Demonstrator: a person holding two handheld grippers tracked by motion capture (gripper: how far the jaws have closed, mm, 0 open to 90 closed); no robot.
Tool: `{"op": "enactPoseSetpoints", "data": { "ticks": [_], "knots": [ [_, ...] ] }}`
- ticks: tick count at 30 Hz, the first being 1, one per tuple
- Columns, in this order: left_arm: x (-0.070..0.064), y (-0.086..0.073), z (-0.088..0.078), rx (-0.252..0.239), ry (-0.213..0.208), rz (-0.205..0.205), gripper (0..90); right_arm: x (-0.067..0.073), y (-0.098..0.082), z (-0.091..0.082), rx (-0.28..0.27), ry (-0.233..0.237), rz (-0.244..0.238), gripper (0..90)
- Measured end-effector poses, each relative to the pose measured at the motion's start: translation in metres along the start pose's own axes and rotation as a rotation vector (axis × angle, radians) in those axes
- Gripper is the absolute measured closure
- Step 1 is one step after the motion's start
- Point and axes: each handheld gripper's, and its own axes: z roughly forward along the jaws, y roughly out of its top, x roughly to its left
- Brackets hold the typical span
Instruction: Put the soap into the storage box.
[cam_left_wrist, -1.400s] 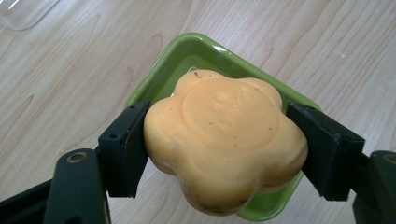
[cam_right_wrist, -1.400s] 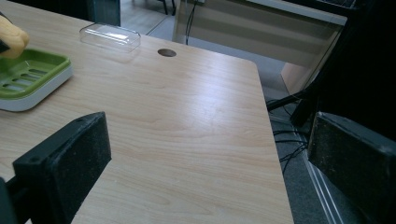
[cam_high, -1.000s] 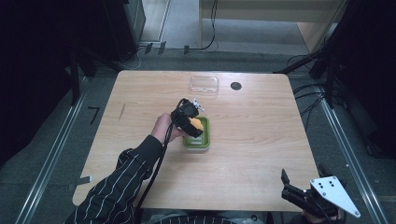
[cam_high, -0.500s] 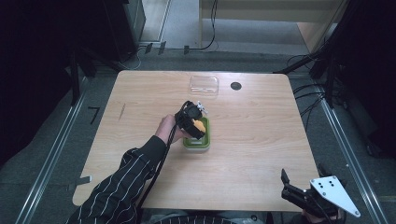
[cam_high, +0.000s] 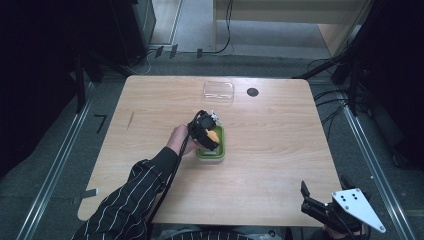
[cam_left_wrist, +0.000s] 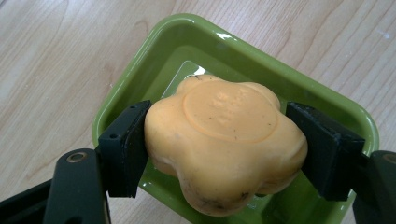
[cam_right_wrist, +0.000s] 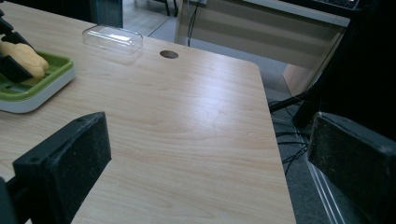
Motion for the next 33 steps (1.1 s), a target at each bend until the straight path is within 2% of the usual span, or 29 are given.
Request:
{"op": "enactPoseSetpoints", "data": {
  "ticks": [5, 7, 10, 18, 28, 33],
  "knots": [
    [0.0, -0.001, 0.002, -0.019, -0.007, -0.004, 26.3, 0.0, 0.0, 0.0, 0.0, 0.0, 0.0, 0.0],
    [-0.0008, -0.001, 0.0035, -0.013, -0.003, 0.008, 26.3, 0.0, 0.0, -0.0001, 0.0, 0.0, 0.001, 0.0],
    [-0.0012, -0.0015, 0.0057, -0.018, -0.005, 0.002, 26.2, 0.0001, 0.0, 0.0001, 0.0, 0.0, -0.001, 0.0],
    [0.0007, -0.004, 0.0088, 0.031, -0.001, 0.011, 25.9, 0.0002, 0.0001, -0.0001, -0.001, 0.0, 0.001, 0.0],
    [0.0013, -0.0043, 0.0087, 0.029, 0.003, 0.005, 25.2, 0.0002, 0.0001, 0.0, -0.001, 0.001, 0.0, 0.0],
    [0.0004, -0.0025, 0.0046, 0.006, 0.02, 0.003, 19.8, 0.0003, 0.0001, 0.0002, 0.0, 0.001, 0.001, 0.0]
  ]
}}
